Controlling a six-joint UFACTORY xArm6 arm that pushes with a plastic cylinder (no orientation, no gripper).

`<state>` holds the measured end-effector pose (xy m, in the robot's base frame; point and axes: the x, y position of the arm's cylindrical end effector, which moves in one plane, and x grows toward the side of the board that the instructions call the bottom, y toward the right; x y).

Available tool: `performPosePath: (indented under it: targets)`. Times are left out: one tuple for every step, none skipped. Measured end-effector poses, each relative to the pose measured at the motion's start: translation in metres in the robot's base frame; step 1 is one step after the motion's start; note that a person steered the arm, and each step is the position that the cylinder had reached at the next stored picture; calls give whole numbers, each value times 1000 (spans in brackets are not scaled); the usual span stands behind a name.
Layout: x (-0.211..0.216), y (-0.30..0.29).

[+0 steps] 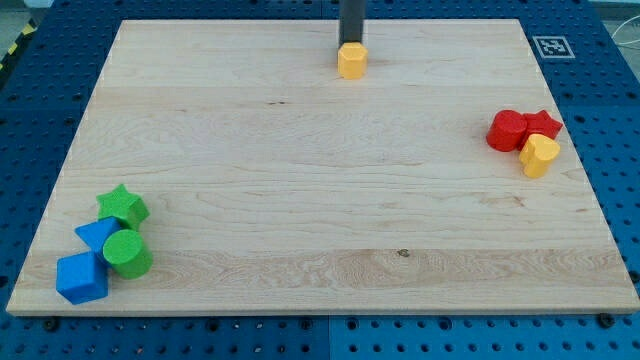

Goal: Push the yellow hexagon slightly down

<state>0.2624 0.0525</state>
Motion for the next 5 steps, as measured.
performPosePath:
  targets:
    - [28, 21]
    - [43, 29]
    - [10, 18]
    - [11, -11]
    - [46, -14]
